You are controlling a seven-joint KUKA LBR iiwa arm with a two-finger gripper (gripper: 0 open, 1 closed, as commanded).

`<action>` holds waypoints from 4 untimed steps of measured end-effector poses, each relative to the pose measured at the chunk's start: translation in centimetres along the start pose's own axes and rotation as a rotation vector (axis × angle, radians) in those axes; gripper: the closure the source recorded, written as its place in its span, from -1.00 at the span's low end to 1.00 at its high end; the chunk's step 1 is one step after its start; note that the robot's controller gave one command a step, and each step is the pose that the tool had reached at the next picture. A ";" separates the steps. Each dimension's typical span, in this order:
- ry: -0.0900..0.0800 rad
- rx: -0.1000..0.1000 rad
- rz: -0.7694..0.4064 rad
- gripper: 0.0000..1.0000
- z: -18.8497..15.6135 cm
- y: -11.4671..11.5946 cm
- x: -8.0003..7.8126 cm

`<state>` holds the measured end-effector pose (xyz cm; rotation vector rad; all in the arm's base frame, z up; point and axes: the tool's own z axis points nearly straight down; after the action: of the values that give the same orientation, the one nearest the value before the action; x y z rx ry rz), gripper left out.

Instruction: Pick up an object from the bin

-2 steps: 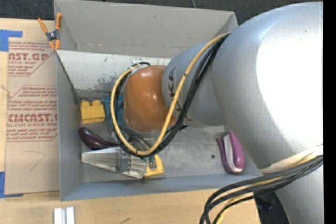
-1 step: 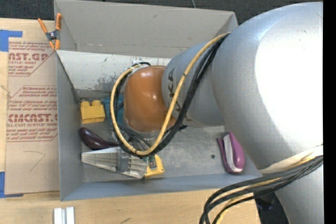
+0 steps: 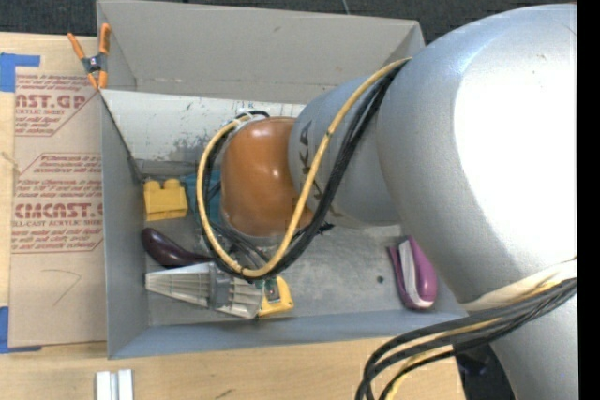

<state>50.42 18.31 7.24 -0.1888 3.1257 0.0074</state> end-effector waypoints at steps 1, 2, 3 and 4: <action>0.000 0.000 0.000 1.00 0.0 0.0 0.0; 0.001 0.000 0.000 1.00 0.0 0.0 0.0; 0.001 0.000 0.000 1.00 0.0 0.0 0.0; 0.001 0.000 0.000 1.00 0.0 0.0 0.0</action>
Offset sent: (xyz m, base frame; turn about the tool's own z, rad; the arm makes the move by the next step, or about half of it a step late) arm 0.0000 0.0000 0.0000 0.0000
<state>50.39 18.32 7.23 -0.1884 3.1266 0.0074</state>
